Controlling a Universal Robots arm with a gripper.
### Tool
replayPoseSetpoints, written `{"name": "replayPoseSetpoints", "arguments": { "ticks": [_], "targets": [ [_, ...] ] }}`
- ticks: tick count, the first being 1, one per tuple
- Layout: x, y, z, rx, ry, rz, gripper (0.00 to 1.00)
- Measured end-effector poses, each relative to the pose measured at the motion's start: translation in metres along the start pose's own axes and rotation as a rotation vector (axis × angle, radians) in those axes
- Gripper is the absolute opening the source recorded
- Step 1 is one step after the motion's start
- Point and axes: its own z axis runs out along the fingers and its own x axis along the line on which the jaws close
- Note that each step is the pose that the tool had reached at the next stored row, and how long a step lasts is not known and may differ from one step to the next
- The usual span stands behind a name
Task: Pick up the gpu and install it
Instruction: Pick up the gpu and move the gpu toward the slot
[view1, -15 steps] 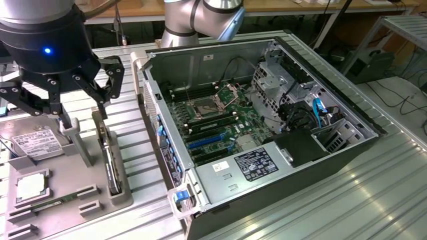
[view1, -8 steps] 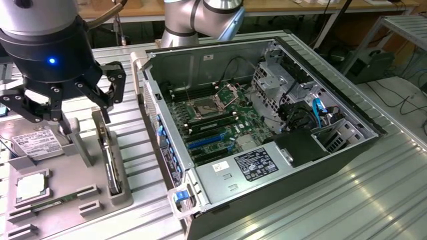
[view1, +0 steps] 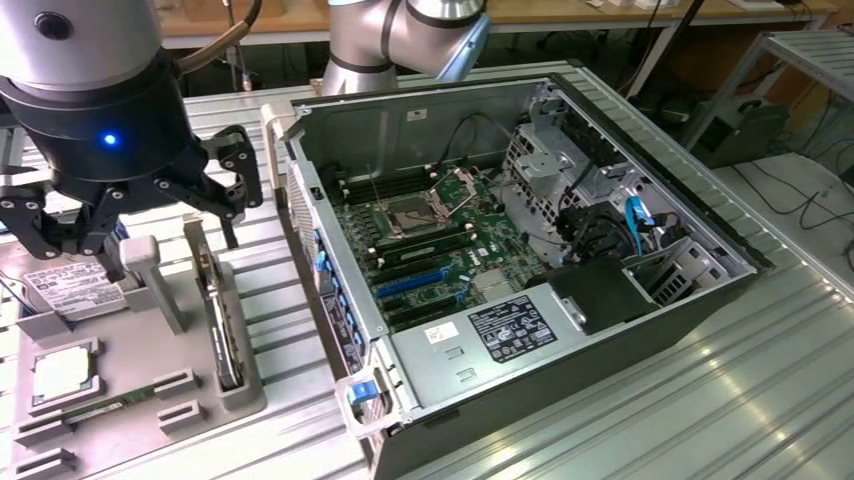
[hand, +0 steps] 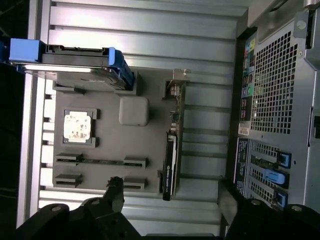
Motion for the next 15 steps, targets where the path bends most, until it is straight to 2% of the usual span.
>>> {"name": "replayPoseSetpoints", "arguments": {
  "ticks": [3,4,15],
  "targets": [
    [0.000,-0.0003,0.0037,-0.0007,0.0063,0.000,0.87],
    [0.000,-0.0003,0.0056,-0.0006,0.0067,0.001,0.87],
    [0.000,0.0007,0.0268,-0.0004,0.0048,0.046,0.85]
  ]
}}
